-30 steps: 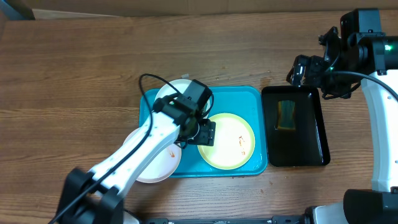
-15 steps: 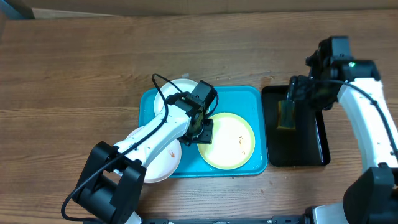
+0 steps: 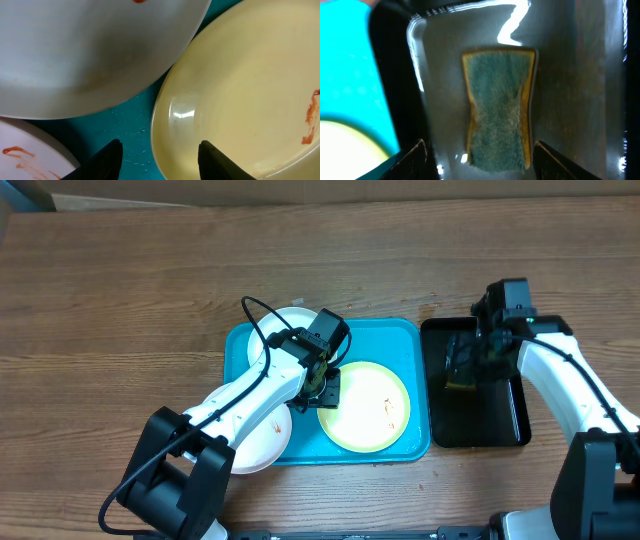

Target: Clean dirty plates on tray and stack at the side

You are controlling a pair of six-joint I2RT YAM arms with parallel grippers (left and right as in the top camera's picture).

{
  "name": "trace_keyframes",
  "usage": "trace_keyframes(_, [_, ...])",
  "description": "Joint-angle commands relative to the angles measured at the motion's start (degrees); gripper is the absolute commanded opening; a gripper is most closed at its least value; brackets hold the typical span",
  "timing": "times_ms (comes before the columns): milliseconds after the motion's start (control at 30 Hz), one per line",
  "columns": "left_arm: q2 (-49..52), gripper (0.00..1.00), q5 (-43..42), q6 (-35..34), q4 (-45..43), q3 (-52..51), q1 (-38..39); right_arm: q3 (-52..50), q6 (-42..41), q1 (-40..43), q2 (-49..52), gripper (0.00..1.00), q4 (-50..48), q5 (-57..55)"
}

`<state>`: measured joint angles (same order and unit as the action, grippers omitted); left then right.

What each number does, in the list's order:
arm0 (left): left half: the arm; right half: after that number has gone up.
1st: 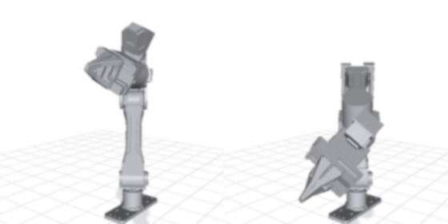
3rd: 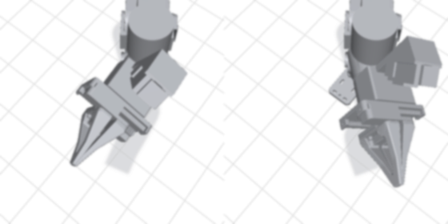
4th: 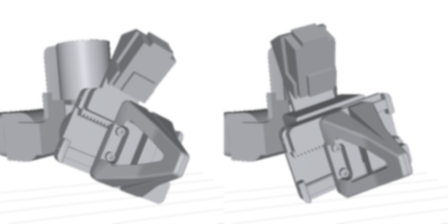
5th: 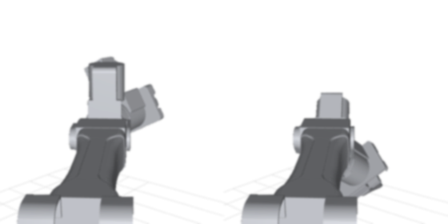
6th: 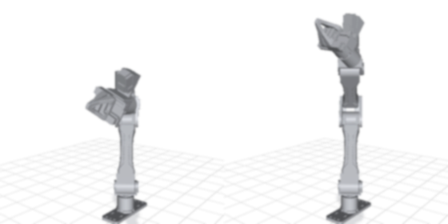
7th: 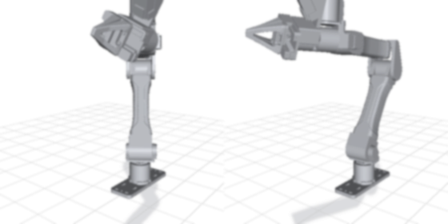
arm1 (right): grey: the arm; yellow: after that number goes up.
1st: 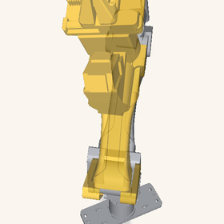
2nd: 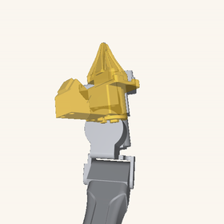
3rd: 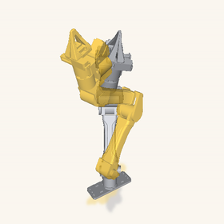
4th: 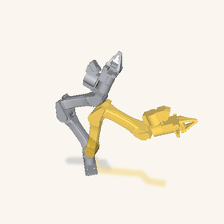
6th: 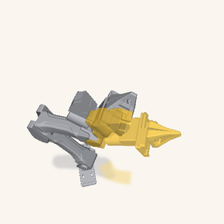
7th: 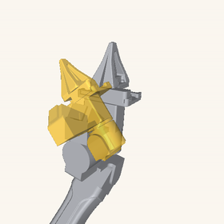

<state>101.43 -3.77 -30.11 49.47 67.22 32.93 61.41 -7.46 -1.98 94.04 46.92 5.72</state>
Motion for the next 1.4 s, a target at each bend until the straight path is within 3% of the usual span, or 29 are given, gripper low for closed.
trace_keyframes(0, [0.48, 0.51, 1.22, -1.22, -0.11, 0.37, 0.11, -4.22, -0.07, -0.33, -0.68, 0.7, -2.86, -1.22])
trace_keyframes(533, [0.48, 0.58, 2.49, -1.88, -0.17, 0.07, 0.11, -13.84, -0.04, -0.33, -0.68, 0.64, -14.14, -3.15])
trace_keyframes(667, [0.48, 0.58, 2.49, -2.62, -0.72, -1.03, 0.13, -14.75, -0.04, -0.33, -0.68, 0.45, -14.73, -3.1])
trace_keyframes(800, [0.48, 0.59, 2.45, -2.99, -3.06, -3.61, 0.13, -14.14, -0.07, -0.33, -0.7, 0.32, -13.81, -3.08])
trace_keyframes(867, [0.48, 0.58, 2.43, -2.97, -3.67, -4.2, 0.11, -12.22, -0.04, -0.33, -0.81, 0.04, -11.69, -3.1])
trace_keyframes(1000, [0.48, 0.57, 2.45, -3.15, -4.07, -4.2, 0.11, -9.05, -0.07, -0.33, -0.81, 0.04, -8.59, -3.13])
trace_keyframes(1033, [0.48, 0.58, 2.45, -3.15, -4.11, -4.2, 0.09, -8.31, -0.07, -0.31, -0.81, 0.05, -7.72, -3.13])
trace_keyframes(1100, [0.48, 0.61, 2.49, -3.15, -4.17, -4.2, 0.11, -7.08, -0.02, -0.31, -0.81, 0.47, -6.38, -3.13])
trace_keyframes(1133, [0.48, 0.61, 2.51, -3.15, -4.15, -4.2, 0.11, -6.36, -0.02, -0.28, -0.81, 0.58, -5.99, -3.13])
trace_keyframes(1367, [0.48, 0.63, 2.47, -3.15, -4.76, -4.2, 0.11, -4.37, 0.04, -0.2, -0.74, 0.72, -9.86, -3.43])
